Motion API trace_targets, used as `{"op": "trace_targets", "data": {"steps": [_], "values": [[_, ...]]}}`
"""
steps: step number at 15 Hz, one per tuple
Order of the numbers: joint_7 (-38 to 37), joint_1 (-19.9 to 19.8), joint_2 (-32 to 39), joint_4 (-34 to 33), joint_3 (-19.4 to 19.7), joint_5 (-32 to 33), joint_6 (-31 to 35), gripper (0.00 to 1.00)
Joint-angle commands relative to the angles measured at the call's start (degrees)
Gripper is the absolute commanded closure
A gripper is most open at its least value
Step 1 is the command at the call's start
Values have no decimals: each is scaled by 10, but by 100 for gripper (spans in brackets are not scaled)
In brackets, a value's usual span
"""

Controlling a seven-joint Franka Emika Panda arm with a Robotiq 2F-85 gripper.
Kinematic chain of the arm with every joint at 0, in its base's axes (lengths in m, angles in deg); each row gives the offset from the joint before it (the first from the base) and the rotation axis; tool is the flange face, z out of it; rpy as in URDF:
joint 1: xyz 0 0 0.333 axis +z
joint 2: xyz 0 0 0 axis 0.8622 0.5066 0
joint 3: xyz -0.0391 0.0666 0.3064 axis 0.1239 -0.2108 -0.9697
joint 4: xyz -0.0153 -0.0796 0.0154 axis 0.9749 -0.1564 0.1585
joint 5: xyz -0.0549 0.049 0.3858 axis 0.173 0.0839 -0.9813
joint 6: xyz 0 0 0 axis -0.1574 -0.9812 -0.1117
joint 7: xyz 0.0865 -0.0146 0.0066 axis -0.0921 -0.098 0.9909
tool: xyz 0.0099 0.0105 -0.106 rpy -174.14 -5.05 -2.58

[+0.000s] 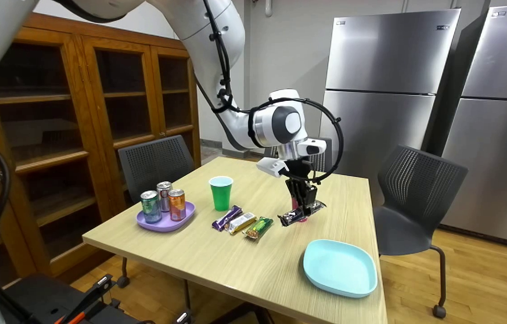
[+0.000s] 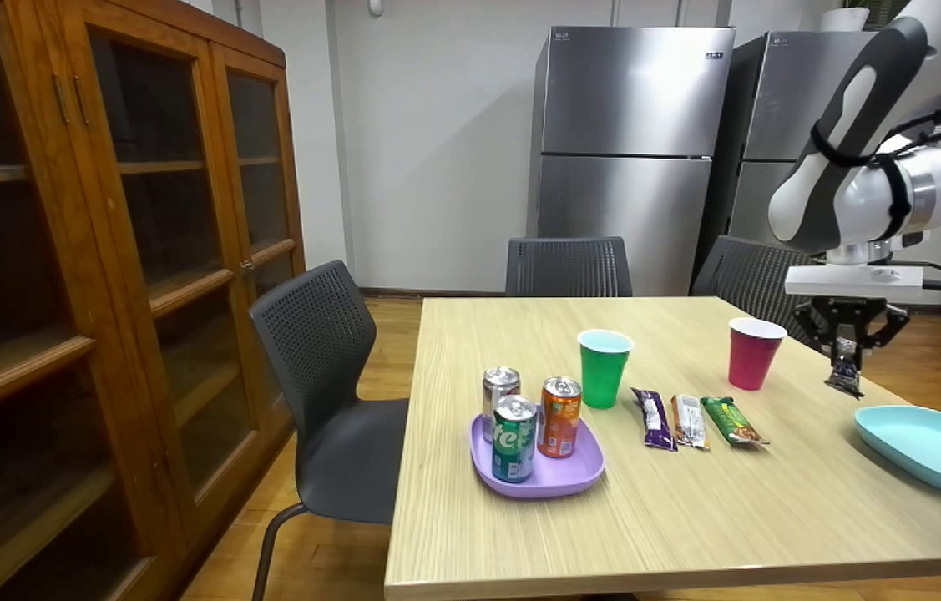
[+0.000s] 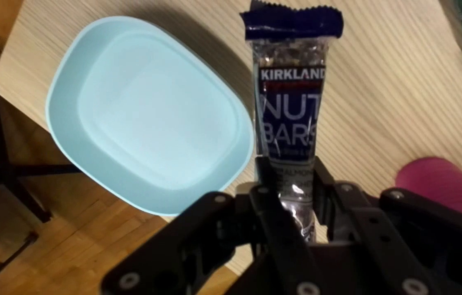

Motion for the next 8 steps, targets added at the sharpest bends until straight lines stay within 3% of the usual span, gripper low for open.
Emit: {"op": "trace_targets", "data": {"steps": [1,8], "values": [[-39,-2,-29,37,14,4,4,94],[-118,-20,-7,40,45,1,-7,94]]}}
